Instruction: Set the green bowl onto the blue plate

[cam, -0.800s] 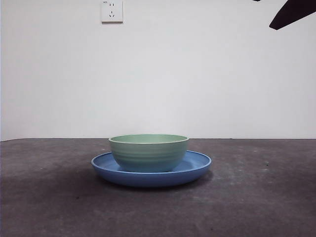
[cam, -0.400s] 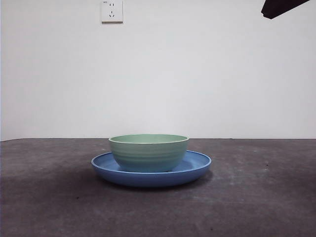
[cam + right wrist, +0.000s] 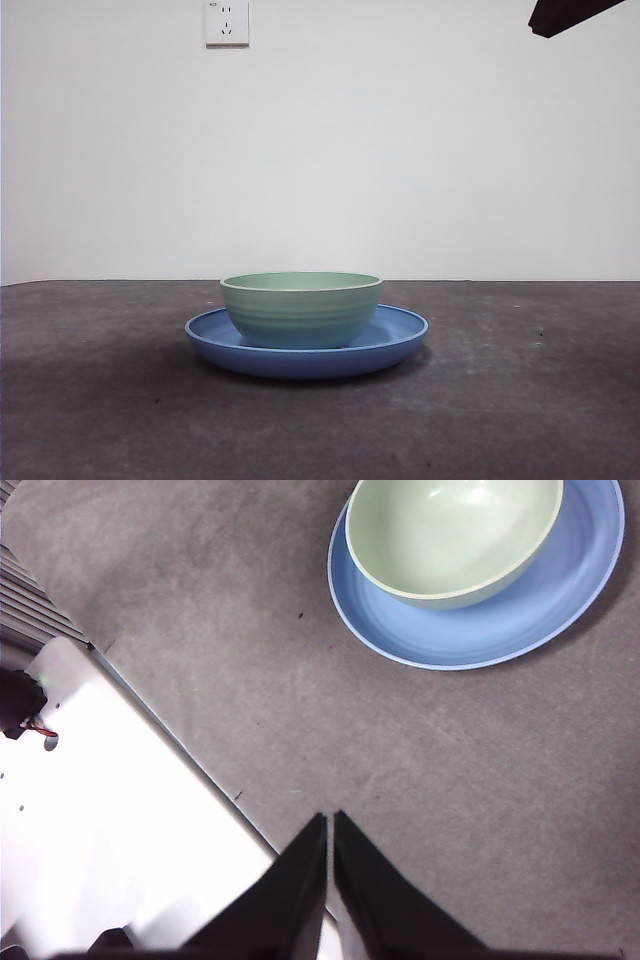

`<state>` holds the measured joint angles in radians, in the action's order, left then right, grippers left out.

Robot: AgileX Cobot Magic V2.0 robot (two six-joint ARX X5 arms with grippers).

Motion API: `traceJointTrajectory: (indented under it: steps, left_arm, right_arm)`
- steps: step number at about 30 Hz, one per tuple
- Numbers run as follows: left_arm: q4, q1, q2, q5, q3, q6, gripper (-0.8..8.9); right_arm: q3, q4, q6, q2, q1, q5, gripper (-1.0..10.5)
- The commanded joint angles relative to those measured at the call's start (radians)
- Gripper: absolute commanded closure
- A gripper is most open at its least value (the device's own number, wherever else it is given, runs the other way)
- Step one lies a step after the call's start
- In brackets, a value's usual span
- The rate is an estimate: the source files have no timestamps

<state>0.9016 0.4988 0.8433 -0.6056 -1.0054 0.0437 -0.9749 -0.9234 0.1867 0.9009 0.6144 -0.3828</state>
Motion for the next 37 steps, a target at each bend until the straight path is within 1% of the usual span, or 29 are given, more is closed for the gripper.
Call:
traceJointTrajectory:
  steps: [1, 11, 13, 16, 19, 21, 26, 29, 31, 37]
  left_arm:
    - [-0.005, 0.005, 0.006, -0.005, -0.009, 0.017, 7.94]
    - [-0.024, -0.006, -0.014, -0.001, -0.009, 0.013, 7.95]
    - [-0.069, -0.027, -0.043, 0.01, -0.009, 0.035, 7.95]
    - [-0.236, -0.091, -0.108, 0.04, -0.007, 0.034, 7.95]
    - [-0.411, -0.182, -0.189, 0.106, 0.005, 0.033, 7.95]
    - [-0.5, -0.254, -0.251, 0.184, 0.031, 0.023, 7.95]
    - [-0.637, -0.389, -0.408, 0.424, 0.174, 0.007, 7.95]
    - [-0.675, -0.435, -0.497, 0.524, 0.296, 0.008, 7.95]
    - [-0.687, -0.455, -0.547, 0.546, 0.373, 0.007, 7.95]
    - [-0.716, -0.488, -0.685, 0.547, 0.607, -0.004, 7.95]
  right_arm:
    - [-0.009, 0.01, -0.012, 0.006, 0.007, -0.002, 9.4]
    - [-0.009, 0.01, -0.012, 0.006, 0.007, -0.002, 9.4]
    - [-0.009, 0.01, -0.012, 0.006, 0.007, -0.002, 9.4]
    - [-0.009, 0.01, -0.012, 0.006, 0.007, -0.002, 9.4]
    - [-0.009, 0.01, -0.012, 0.006, 0.007, -0.002, 9.4]
    - [-0.009, 0.01, -0.012, 0.006, 0.007, -0.002, 9.4]
    - [-0.009, 0.01, -0.012, 0.006, 0.007, -0.002, 9.4]
    - [-0.009, 0.01, -0.012, 0.006, 0.007, -0.002, 9.4]
    - [-0.009, 0.01, -0.012, 0.006, 0.007, -0.002, 9.4]
    - [-0.009, 0.01, -0.012, 0.006, 0.007, -0.002, 9.4]
